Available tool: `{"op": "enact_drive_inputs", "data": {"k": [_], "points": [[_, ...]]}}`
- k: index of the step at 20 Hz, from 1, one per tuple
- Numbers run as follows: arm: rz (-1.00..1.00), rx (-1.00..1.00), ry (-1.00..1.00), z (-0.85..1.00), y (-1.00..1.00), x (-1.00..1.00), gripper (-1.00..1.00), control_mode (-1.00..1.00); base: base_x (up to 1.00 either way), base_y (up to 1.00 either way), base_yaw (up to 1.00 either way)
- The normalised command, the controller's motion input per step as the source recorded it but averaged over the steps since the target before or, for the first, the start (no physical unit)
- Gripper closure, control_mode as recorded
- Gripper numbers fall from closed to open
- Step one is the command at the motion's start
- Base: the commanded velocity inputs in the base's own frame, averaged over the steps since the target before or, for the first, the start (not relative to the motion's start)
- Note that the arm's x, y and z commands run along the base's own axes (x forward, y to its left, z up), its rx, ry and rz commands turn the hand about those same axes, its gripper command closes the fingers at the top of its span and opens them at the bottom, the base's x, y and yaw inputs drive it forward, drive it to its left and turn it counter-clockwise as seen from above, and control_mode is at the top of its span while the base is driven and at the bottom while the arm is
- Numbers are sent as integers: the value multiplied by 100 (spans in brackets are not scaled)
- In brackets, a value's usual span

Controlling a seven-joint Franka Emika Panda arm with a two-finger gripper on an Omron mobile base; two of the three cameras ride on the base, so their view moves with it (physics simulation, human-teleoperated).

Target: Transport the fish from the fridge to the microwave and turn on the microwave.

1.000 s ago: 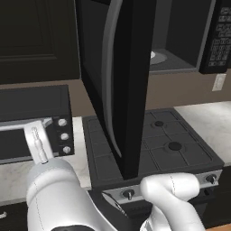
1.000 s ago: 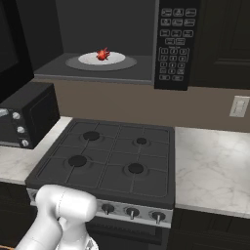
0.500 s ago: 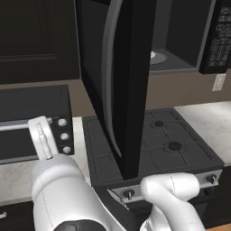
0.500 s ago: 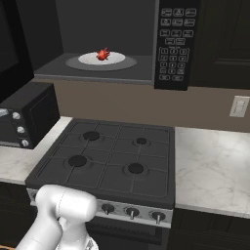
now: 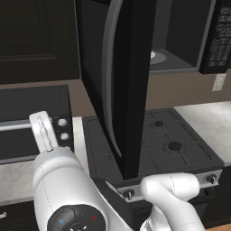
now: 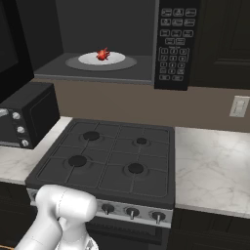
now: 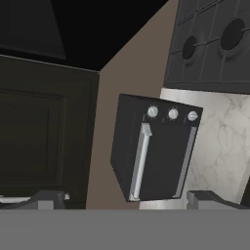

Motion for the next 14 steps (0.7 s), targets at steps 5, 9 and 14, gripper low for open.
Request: {"op": "enact_drive_inputs", "data": {"k": [5, 9, 14], "points": [[0, 0, 0, 0, -1, 19, -100, -100, 0, 0, 0], [0, 0, 0, 0, -2, 14, -100, -100, 0, 0, 0], [0, 0, 0, 0, 0, 6, -100, -100, 0, 0, 0]]}}
